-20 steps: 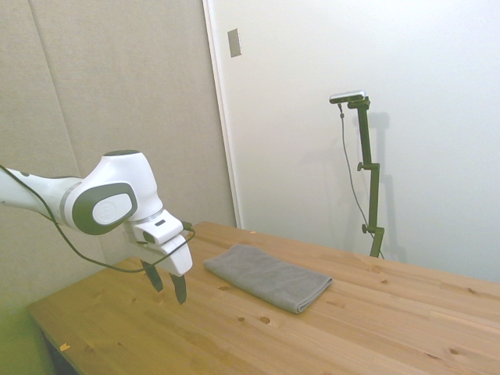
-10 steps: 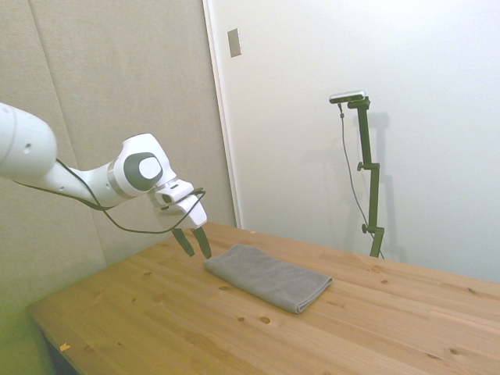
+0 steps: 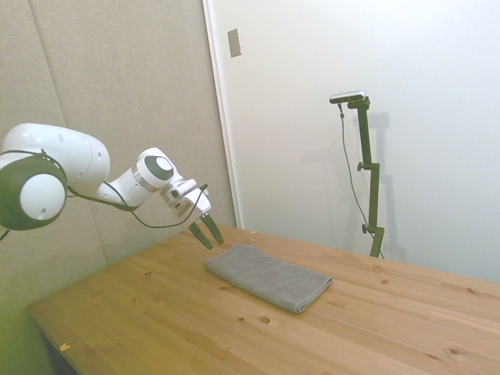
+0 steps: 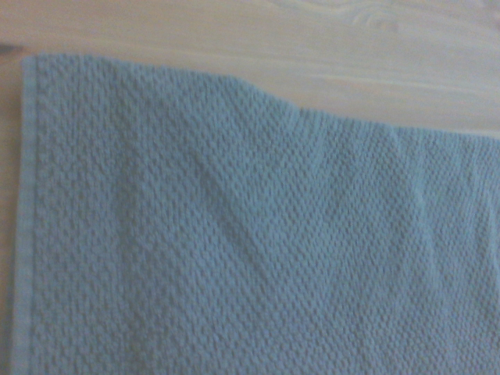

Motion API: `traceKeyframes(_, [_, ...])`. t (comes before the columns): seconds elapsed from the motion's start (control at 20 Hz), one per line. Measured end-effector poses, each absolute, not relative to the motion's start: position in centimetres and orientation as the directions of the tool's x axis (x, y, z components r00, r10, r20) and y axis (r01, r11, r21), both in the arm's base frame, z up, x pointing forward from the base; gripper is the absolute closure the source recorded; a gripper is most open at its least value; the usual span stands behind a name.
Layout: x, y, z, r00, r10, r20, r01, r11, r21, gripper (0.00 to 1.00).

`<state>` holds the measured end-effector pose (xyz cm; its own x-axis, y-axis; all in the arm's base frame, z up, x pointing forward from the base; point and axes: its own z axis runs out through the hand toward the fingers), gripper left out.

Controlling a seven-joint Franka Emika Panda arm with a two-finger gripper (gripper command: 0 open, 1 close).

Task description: Fold the towel

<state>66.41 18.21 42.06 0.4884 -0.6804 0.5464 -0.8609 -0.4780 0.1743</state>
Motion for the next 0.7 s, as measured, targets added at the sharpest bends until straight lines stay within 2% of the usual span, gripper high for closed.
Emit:
traceKeyframes(0.25, [69.7, 21.5, 39.8, 0.481, -0.657, 0.581, -0.865, -0.464, 0.192, 0.00])
traceKeyframes(0.7, [73.1, 25.2, 35.6, 0.468, -0.653, 0.595, -0.867, -0.469, 0.166, 0.00])
